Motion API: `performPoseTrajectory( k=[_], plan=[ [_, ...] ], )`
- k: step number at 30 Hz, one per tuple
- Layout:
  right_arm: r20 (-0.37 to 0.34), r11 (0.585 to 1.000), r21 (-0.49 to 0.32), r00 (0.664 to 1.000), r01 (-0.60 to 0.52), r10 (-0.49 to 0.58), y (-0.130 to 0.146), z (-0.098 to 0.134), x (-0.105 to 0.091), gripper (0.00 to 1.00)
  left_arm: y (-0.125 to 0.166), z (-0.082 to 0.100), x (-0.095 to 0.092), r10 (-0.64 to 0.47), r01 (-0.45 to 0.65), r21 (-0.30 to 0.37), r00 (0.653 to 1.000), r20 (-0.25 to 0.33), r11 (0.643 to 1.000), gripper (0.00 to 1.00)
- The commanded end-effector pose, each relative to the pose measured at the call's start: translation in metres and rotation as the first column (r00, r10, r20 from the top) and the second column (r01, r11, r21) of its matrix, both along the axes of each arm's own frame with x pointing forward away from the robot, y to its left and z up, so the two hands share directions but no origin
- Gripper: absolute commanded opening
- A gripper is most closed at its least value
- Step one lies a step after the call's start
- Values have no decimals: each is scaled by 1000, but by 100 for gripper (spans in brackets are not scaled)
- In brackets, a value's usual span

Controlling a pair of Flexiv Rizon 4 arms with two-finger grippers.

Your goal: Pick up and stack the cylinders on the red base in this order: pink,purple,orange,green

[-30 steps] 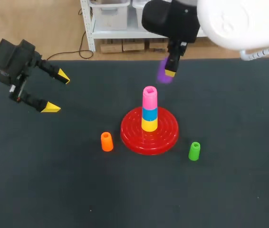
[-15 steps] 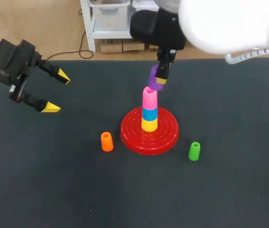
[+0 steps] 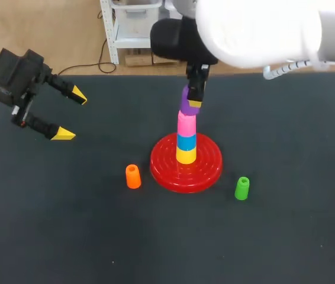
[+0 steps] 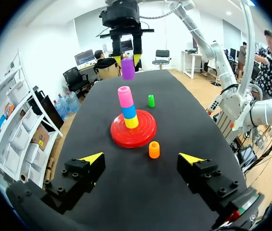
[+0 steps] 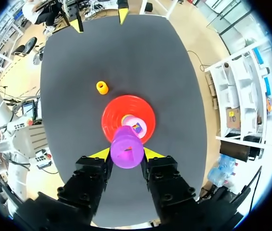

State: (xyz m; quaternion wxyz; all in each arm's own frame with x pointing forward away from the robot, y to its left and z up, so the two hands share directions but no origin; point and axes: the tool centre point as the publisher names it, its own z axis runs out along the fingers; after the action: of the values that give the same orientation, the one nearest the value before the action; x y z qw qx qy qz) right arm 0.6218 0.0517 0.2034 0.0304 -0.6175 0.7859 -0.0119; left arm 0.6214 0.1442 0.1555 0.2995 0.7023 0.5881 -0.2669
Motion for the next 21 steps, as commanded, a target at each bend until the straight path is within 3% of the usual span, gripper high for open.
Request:
performPoseTrajectory(
  k=[1, 21],
  plan=[
    [-6, 1000, -3, 1000, 5, -5, 2, -4, 5, 0, 0, -1, 1, -2, 2, -1, 1000, 0, 1000, 100],
    [-16, 1000, -23, 1000, 4, -5, 5, -13, 9, 0, 0, -1, 1, -2, 2, -1, 1000, 0, 1000, 100]
  ],
)
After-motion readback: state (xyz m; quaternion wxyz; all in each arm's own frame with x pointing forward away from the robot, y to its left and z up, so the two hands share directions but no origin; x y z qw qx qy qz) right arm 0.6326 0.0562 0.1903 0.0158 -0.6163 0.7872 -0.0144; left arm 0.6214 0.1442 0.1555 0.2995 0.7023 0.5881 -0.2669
